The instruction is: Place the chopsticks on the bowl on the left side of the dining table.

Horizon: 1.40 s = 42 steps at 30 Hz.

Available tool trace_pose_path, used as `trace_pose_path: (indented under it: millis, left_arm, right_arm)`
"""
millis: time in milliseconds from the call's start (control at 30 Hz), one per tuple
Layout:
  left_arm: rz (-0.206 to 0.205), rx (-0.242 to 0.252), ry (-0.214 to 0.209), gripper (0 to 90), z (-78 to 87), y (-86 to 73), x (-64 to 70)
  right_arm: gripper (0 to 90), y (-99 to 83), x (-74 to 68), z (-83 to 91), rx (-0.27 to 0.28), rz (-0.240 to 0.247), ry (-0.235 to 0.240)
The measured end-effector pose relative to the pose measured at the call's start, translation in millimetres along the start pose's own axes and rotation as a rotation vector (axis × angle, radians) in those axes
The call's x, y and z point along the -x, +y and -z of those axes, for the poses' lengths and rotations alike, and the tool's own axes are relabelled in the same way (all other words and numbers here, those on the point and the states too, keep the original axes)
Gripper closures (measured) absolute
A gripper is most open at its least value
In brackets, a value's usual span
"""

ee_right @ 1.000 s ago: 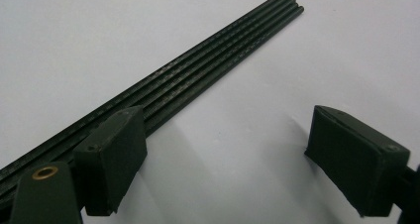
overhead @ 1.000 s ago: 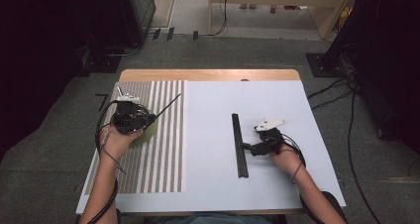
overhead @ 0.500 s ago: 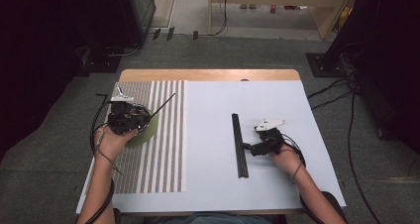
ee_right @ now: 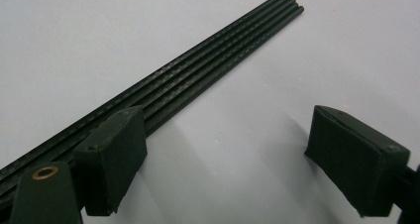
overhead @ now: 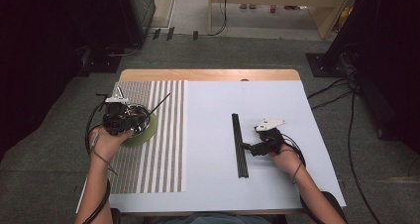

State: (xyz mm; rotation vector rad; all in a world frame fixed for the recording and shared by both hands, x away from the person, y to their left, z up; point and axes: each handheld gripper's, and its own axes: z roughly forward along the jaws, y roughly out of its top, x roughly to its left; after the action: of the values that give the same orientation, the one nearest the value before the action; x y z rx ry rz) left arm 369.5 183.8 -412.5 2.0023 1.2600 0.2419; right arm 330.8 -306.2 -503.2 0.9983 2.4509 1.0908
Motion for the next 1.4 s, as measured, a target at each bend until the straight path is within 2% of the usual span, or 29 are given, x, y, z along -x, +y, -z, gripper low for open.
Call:
trace_pose_path:
  millis: [233, 567, 800, 867, 1000, 1133, 1200, 1400]
  left_arm:
    - [0.001, -0.003, 0.019, 87.6, 4.1, -4.2, -7.7]
    - [0.014, -0.009, 0.035, 87.6, 1.5, -10.7, -17.3]
    - [0.018, -0.011, 0.021, 87.4, -0.5, -16.1, -24.6]
    - [0.02, -0.011, 0.03, 87.3, -0.5, -17.0, -26.0]
    - [0.013, -0.006, 0.041, 87.0, -0.5, -19.0, -28.9]
    - [-0.02, 0.014, 0.049, 86.5, -0.6, -21.8, -30.6]
    - [-0.038, 0.019, 0.069, 86.3, 0.0, -22.6, -31.5]
    - [-0.041, 0.016, 0.1, 83.6, 1.1, -25.0, -36.7]
  right_arm:
    - [15.2, 0.0, -0.1, 0.0, 0.0, -0.001, 0.0]
    - [15.2, 0.0, -0.1, 0.0, 0.0, -0.002, 0.0]
    - [15.2, 0.0, 0.0, 0.0, 0.0, 0.0, 0.0]
    - [15.2, 0.0, 0.0, 0.0, 0.0, 0.0, 0.001]
    - [15.2, 0.0, -0.1, -0.1, 0.001, -0.002, 0.001]
    - [15.2, 0.0, -0.1, -0.1, 0.001, -0.002, 0.0]
    - [15.2, 0.0, -0.1, 0.0, 0.001, -0.002, 0.001]
    - [15.2, 0.0, -0.1, -0.1, 0.001, -0.002, 0.001]
